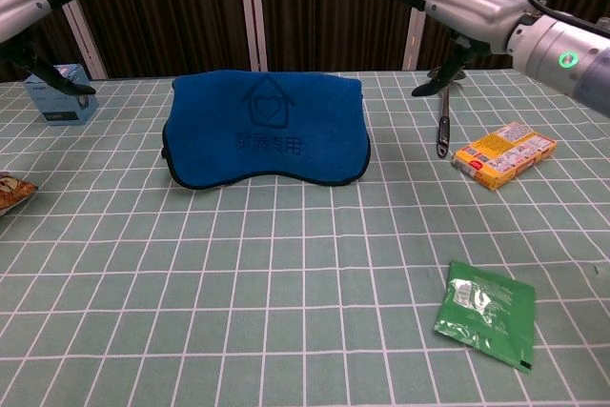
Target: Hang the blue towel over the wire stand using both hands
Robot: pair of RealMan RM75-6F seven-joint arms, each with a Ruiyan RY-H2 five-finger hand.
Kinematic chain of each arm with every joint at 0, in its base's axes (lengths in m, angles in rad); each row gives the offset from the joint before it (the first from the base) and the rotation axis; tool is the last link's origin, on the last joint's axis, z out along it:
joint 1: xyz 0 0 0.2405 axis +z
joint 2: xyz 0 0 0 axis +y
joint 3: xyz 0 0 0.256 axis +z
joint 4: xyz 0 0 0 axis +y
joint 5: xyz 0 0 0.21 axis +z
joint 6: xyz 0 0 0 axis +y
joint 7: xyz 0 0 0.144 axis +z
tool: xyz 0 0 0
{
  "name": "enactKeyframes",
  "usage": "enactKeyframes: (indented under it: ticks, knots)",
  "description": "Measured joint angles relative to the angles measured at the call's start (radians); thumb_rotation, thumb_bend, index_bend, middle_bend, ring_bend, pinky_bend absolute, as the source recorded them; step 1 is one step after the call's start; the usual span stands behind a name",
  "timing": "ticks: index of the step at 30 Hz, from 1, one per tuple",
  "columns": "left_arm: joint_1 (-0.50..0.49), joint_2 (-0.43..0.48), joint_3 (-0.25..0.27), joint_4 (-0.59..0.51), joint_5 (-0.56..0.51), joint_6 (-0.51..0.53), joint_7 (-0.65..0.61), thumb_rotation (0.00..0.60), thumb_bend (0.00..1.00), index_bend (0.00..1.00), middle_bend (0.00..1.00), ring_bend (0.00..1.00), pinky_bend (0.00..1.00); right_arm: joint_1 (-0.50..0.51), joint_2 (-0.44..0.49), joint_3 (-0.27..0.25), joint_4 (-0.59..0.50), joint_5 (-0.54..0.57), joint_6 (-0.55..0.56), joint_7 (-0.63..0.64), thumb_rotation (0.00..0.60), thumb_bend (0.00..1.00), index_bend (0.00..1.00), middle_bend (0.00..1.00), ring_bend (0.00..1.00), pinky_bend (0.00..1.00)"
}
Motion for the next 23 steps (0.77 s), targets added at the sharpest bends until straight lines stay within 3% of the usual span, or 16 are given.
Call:
enactKeyframes:
  ticks: [7,14,20,23]
  knots:
    - [0.110,0.132,0.055,-0.200,0.034,0.098,0.017,0.600,0.07,0.00,0.00,0.00,0.00,-0.144,0.121,-0.045,-0.177,-0.029,0.175,-0.030,0.600,0.00,0.00,0.00,0.00,0.00]
    - [0.281,0.299,0.173,-0.460,0.119,0.255,0.043,0.600,0.00,0.00,0.00,0.00,0.00,-0.334,0.269,-0.106,-0.420,-0.033,0.345,-0.057,0.600,0.00,0.00,0.00,0.00,0.00]
    - [0.398,0.376,0.261,-0.579,0.213,0.366,0.094,0.600,0.00,0.00,0.00,0.00,0.00,-0.497,0.399,-0.171,-0.621,-0.033,0.428,-0.121,0.600,0.00,0.00,0.00,0.00,0.00]
    - [0.429,0.390,0.277,-0.612,0.232,0.387,0.129,0.600,0.00,0.00,0.00,0.00,0.00,-0.558,0.440,-0.190,-0.675,-0.037,0.471,-0.148,0.600,0.00,0.00,0.00,0.00,0.00]
